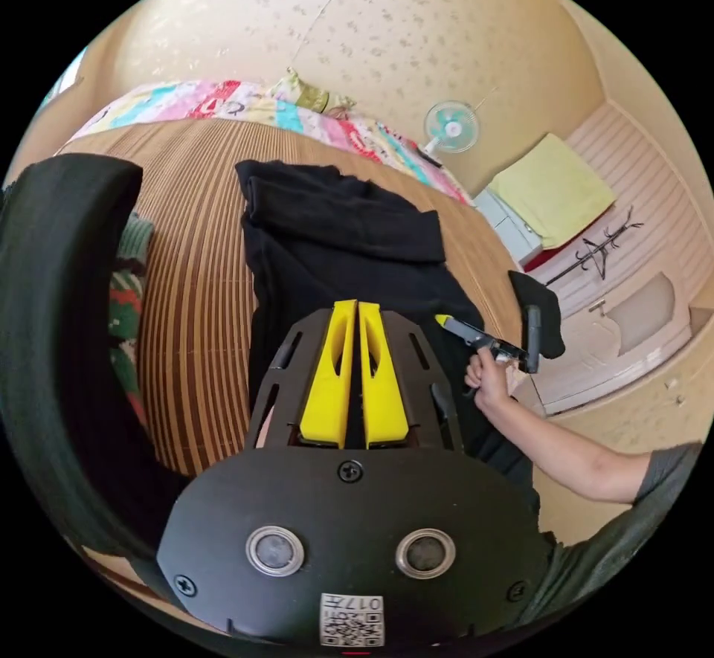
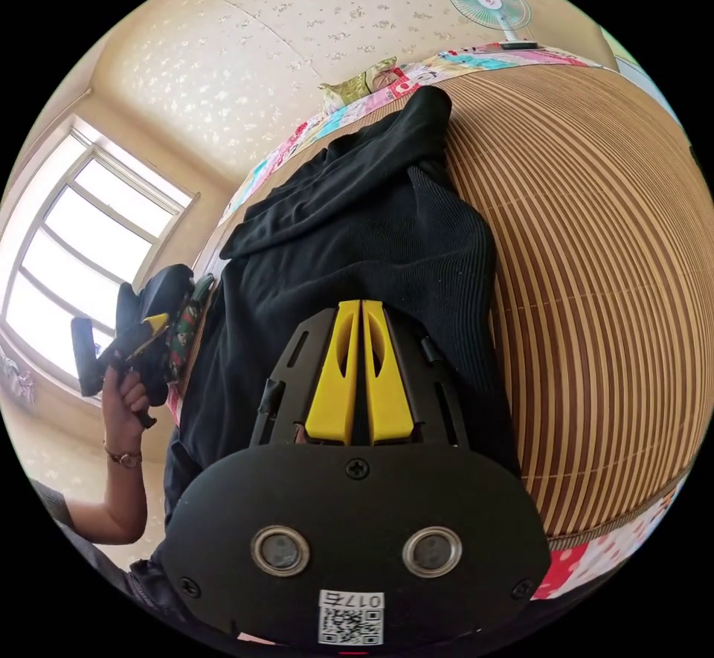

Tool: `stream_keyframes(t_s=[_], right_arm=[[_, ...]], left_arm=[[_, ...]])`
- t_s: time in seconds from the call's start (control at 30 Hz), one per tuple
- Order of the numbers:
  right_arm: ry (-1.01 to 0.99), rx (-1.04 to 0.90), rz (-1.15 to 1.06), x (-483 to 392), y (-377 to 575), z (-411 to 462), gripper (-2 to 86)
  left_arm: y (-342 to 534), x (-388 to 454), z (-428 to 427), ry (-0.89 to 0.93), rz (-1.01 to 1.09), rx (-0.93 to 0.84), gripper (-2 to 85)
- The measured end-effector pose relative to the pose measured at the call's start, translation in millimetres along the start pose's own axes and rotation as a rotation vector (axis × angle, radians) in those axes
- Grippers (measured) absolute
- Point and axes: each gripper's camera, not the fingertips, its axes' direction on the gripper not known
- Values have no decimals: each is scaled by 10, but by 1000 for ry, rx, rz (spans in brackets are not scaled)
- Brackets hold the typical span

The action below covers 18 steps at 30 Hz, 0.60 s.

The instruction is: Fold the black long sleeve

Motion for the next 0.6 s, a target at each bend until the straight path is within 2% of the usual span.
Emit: stream_keyframes(t_s=[0.2,0.43,0.53,0.6], right_arm=[[4,11,-8,10,-28,-23,4],[18,12,-14,5,-134,-101,4],[9,15,2,39,-191,-167,5],[15,24,35,54,-219,-270,5]], left_arm=[[891,-270,-558,-85,-90,-120,119],[1303,-833,-371,-106,-283,-276,113],[1410,-1037,-420,-42,-342,-244,74],[1478,-1229,-585,113,-386,-171,50]])
